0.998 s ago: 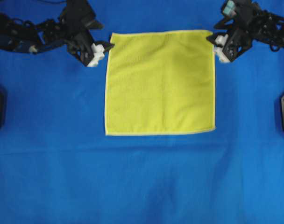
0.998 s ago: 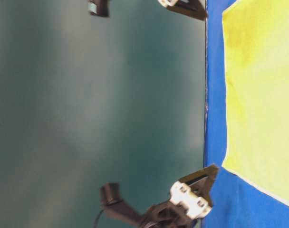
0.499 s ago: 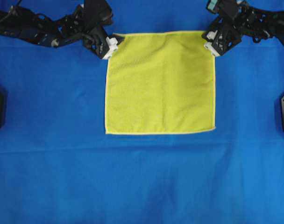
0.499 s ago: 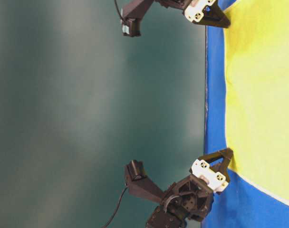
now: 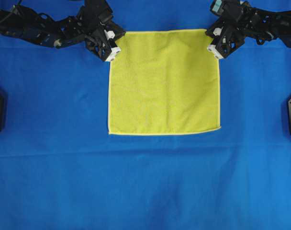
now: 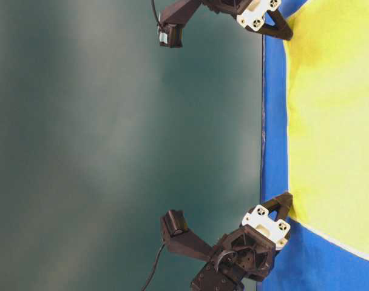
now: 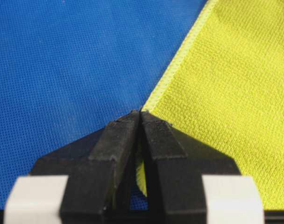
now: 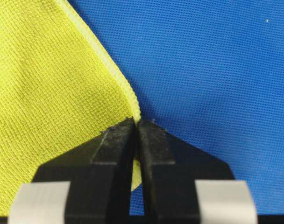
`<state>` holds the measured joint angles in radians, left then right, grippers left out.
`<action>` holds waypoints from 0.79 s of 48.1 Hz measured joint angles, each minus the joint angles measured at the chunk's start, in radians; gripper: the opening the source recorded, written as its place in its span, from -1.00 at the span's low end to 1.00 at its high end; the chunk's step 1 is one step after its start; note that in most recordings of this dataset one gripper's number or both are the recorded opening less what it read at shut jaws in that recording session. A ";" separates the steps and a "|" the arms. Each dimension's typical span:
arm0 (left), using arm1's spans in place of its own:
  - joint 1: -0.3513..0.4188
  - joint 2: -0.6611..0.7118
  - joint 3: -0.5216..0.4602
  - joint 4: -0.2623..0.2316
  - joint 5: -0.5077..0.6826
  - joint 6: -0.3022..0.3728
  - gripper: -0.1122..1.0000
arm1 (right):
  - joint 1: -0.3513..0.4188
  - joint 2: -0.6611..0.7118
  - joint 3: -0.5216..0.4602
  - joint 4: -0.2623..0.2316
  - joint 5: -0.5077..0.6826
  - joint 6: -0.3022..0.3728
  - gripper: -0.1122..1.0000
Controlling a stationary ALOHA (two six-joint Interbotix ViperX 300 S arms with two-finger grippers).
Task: Fold the yellow towel.
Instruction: 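Lift the far edge with both grippers and fold it toward the near edge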
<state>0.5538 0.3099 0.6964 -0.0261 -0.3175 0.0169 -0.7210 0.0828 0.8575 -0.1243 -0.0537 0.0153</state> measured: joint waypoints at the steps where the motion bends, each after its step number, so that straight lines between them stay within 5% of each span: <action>1: -0.002 -0.002 0.002 0.000 0.003 0.000 -0.76 | -0.002 -0.003 0.000 0.000 0.000 0.000 -0.75; 18: -0.002 -0.106 0.002 0.000 0.029 0.071 -0.76 | 0.000 -0.124 0.009 0.000 0.075 0.009 -0.75; 38: -0.034 -0.156 0.014 0.000 0.046 0.074 -0.76 | 0.029 -0.178 0.032 0.011 0.087 0.015 -0.75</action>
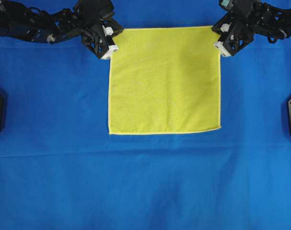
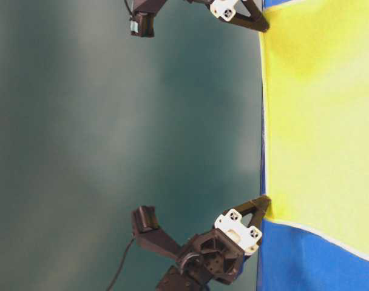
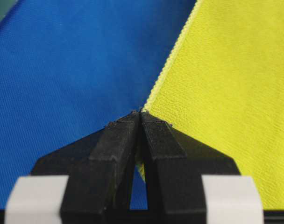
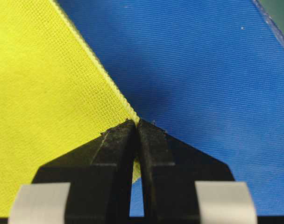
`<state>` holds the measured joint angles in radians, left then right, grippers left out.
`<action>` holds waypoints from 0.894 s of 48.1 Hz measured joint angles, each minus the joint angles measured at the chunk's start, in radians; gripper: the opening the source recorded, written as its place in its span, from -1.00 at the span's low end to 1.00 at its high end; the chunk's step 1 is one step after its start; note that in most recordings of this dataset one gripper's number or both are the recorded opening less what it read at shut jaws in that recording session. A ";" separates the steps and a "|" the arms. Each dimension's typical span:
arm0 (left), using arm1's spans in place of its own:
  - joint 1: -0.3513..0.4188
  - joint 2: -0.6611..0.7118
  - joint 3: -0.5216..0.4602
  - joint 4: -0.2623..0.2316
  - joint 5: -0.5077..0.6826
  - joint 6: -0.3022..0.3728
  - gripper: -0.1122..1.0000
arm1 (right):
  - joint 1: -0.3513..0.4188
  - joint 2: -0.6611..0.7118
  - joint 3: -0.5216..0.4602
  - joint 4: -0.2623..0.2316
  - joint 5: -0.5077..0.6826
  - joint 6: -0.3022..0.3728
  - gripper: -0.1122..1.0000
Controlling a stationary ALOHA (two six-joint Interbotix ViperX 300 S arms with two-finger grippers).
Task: Fold the yellow towel.
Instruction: 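Lift the far edge with both grippers and fold it toward the near edge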
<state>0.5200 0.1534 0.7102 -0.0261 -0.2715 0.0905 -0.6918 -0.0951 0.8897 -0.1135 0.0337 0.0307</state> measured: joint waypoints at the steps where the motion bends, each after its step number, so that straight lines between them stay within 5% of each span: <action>1: -0.006 -0.008 0.003 0.000 0.006 0.000 -0.76 | 0.008 -0.008 0.003 0.003 0.005 0.002 -0.75; 14: -0.160 -0.098 0.044 0.000 0.135 0.002 -0.76 | 0.206 -0.112 0.061 0.028 0.140 0.067 -0.75; 25: -0.341 -0.106 0.055 0.000 0.250 -0.015 -0.76 | 0.405 -0.144 0.098 0.029 0.224 0.215 -0.75; 34: -0.474 -0.104 0.055 0.000 0.270 -0.018 -0.76 | 0.551 -0.146 0.109 0.029 0.244 0.331 -0.75; 43: -0.551 -0.104 0.055 0.000 0.275 -0.035 -0.76 | 0.643 -0.146 0.112 0.028 0.238 0.379 -0.75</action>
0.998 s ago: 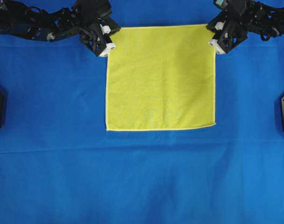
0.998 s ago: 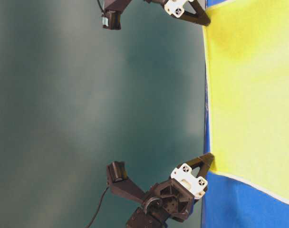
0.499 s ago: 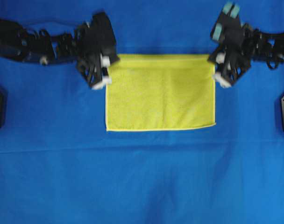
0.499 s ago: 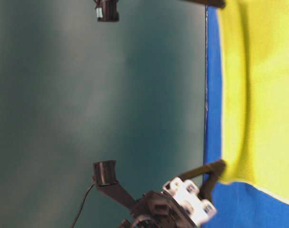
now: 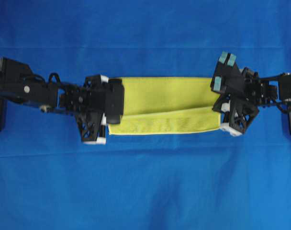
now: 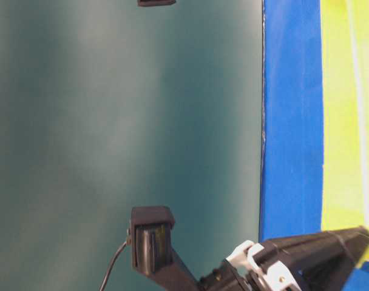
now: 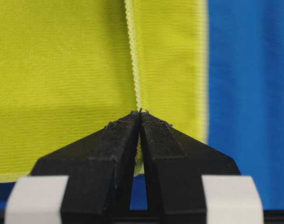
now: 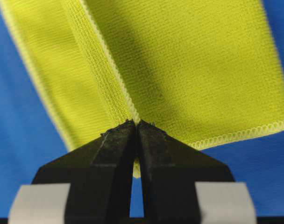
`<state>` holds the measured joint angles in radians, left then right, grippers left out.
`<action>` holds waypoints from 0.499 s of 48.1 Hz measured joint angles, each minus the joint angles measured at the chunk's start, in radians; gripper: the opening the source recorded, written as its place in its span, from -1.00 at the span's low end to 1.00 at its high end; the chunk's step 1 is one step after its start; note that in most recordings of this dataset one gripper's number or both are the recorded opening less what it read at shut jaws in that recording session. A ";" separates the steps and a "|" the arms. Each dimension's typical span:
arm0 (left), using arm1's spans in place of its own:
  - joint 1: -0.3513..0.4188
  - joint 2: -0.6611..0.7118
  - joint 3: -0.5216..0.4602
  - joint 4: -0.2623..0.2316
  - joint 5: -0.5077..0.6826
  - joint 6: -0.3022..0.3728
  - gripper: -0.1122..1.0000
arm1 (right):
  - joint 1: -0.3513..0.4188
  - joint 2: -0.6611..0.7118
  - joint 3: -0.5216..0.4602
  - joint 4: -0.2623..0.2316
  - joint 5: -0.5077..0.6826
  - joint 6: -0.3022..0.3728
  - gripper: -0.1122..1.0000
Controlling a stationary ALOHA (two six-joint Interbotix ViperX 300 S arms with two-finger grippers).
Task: Fold the yellow towel.
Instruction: 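Lift the far edge with both grippers and fold it toward the near edge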
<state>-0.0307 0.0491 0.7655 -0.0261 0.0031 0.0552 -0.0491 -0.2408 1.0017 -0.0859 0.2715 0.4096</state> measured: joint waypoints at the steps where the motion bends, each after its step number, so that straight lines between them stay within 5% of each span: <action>1: -0.006 0.000 0.000 0.000 0.000 -0.005 -0.76 | 0.008 0.000 0.000 0.000 -0.002 0.011 -0.75; 11: -0.055 0.002 0.002 0.000 0.000 -0.061 -0.76 | 0.075 0.000 0.000 0.002 -0.021 0.040 -0.75; 24: -0.058 0.005 0.000 0.000 -0.006 -0.064 -0.75 | 0.072 0.000 0.000 0.002 -0.049 0.046 -0.74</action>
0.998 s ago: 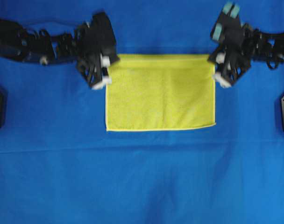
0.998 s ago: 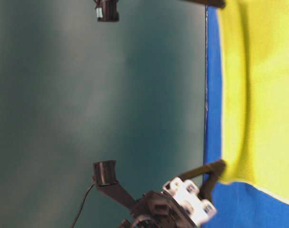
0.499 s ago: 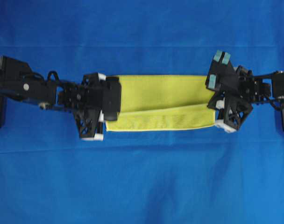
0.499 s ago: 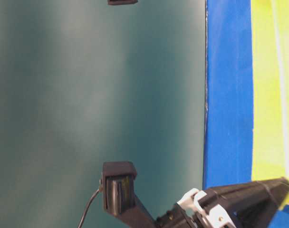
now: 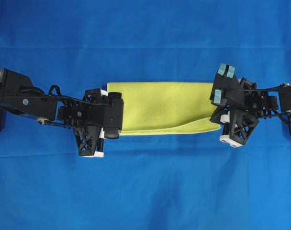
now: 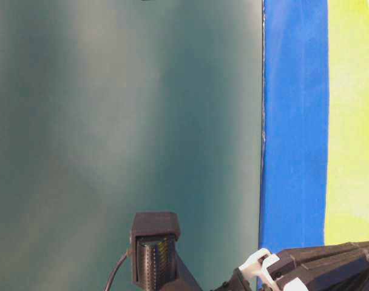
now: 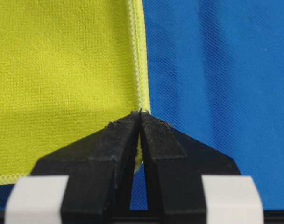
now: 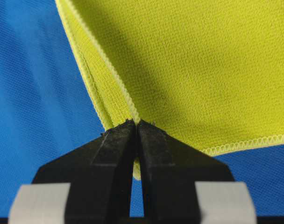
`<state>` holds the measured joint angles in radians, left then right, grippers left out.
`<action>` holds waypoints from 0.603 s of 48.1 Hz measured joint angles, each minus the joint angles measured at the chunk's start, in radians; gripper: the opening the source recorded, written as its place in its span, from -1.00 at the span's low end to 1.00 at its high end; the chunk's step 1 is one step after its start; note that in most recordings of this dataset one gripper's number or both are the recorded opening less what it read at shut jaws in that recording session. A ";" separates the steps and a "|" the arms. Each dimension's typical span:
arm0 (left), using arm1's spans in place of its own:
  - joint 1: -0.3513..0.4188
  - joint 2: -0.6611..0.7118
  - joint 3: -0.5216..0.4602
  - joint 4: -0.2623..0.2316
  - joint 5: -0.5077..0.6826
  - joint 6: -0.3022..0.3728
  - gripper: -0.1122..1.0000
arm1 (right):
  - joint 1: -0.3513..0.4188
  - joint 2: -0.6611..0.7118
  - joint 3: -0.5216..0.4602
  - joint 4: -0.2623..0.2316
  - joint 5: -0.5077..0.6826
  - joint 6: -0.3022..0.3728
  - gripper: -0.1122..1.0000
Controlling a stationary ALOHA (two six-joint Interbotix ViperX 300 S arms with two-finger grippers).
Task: Fold the yellow towel.
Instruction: 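Lift the far edge with both grippers and fold it toward the near edge, then lower the folded edge onto the near edge and release both grippers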
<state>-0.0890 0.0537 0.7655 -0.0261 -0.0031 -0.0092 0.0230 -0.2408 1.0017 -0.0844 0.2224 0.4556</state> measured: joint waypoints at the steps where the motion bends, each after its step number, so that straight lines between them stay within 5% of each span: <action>1: 0.000 0.000 0.000 0.000 0.002 0.000 -0.74 | 0.000 0.000 0.002 0.000 0.000 0.002 -0.74; 5: 0.000 0.002 -0.002 0.000 0.000 -0.002 -0.45 | 0.000 0.002 0.000 0.000 -0.002 0.000 -0.68; 15: 0.000 -0.011 -0.005 0.000 0.017 0.000 0.61 | 0.020 -0.008 -0.008 -0.002 0.023 0.002 0.34; 21: 0.003 -0.055 -0.008 0.000 0.038 0.021 0.48 | 0.021 -0.046 -0.012 -0.020 0.064 -0.006 0.25; 29: 0.083 -0.101 -0.015 0.000 0.031 0.021 0.38 | -0.041 -0.112 -0.017 -0.115 0.074 -0.008 0.24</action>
<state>-0.0061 -0.0476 0.7501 -0.0261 0.0276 0.0123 -0.0184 -0.3528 0.9848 -0.1994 0.2961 0.4479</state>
